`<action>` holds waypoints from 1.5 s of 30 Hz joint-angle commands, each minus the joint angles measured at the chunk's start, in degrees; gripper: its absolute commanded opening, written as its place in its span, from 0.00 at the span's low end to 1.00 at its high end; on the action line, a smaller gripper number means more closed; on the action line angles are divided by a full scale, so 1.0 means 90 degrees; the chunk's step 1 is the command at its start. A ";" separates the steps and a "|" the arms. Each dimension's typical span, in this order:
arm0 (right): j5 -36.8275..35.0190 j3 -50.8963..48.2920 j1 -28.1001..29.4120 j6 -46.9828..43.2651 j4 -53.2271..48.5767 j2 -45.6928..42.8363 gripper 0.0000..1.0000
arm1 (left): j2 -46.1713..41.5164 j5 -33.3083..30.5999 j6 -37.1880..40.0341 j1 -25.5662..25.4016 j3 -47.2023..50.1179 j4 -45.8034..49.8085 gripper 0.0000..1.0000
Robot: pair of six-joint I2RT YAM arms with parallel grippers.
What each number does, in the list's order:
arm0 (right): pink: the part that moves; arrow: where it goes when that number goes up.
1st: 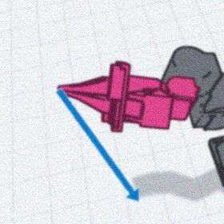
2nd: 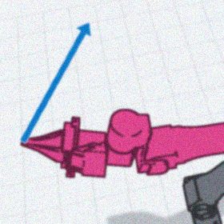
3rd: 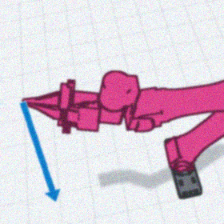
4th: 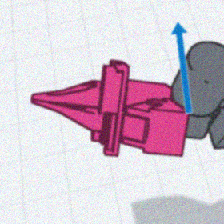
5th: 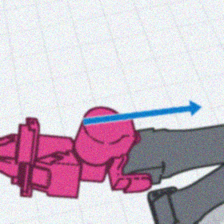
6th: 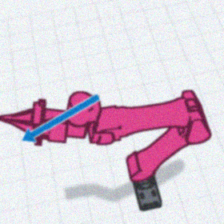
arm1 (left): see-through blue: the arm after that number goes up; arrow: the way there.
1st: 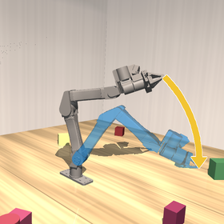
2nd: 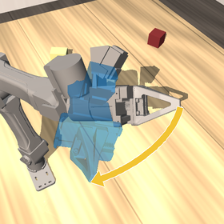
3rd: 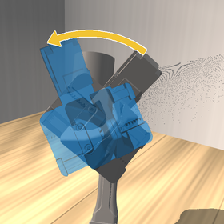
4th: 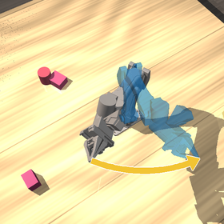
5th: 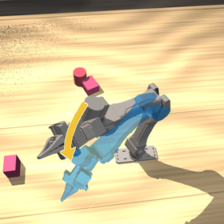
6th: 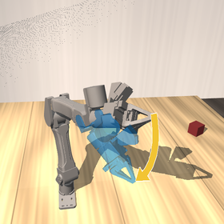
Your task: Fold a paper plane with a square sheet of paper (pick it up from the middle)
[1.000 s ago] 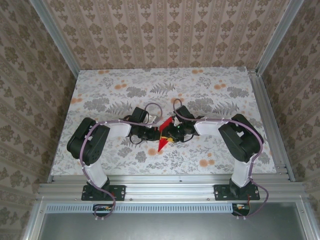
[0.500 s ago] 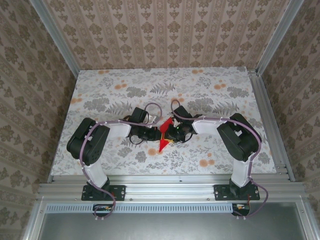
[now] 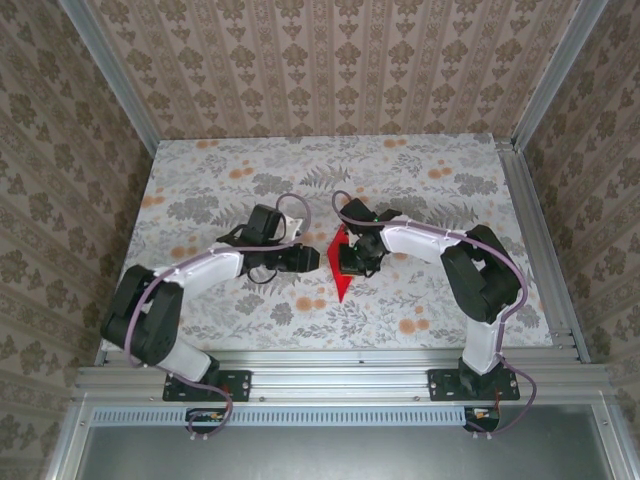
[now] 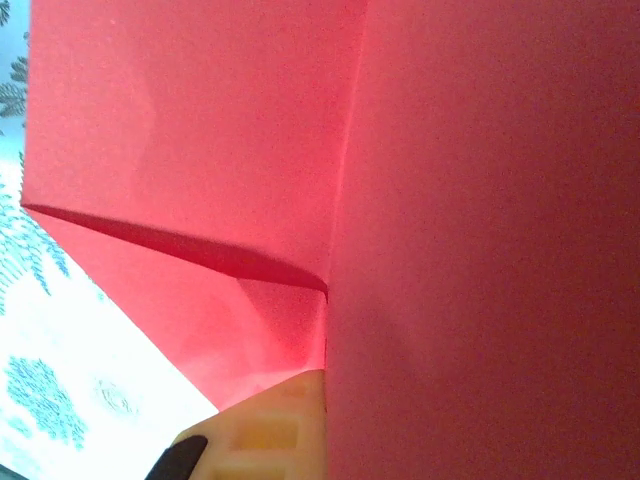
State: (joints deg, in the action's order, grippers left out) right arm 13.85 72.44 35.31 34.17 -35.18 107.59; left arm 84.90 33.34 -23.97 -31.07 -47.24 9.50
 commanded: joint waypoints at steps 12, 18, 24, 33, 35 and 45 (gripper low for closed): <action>-0.0967 0.1061 0.0254 -0.1383 -0.1785 0.0981 0.12 | -0.1058 -0.0370 0.0417 0.0908 0.0705 0.0699 0.49; -0.0994 0.1032 0.0313 -0.1365 -0.1592 0.1104 0.19 | -0.0894 -0.0244 0.0369 0.0956 0.0749 0.0532 0.49; -0.0977 0.1002 0.0364 -0.1257 -0.1427 0.1044 0.22 | -0.0811 -0.0160 0.0337 0.0952 0.0699 0.0468 0.50; -0.1010 0.1175 0.0356 -0.1429 -0.1863 0.0409 0.35 | -0.0881 -0.0415 0.0542 0.0959 0.0377 0.0817 0.50; -0.1117 0.1222 0.0344 -0.1533 -0.2018 0.0213 0.38 | -0.0990 -0.0770 0.0706 0.0958 0.0227 0.1047 0.51; -0.1001 0.0401 -0.0210 -0.2298 -0.1415 -0.1538 0.52 | -0.1263 -0.2683 0.1525 0.1000 -0.0195 0.1289 0.73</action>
State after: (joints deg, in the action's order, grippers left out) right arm 5.15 79.96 36.25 17.06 -49.80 99.11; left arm 75.07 17.19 -14.61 -22.74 -47.83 19.11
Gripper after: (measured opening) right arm 0.514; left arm 0.721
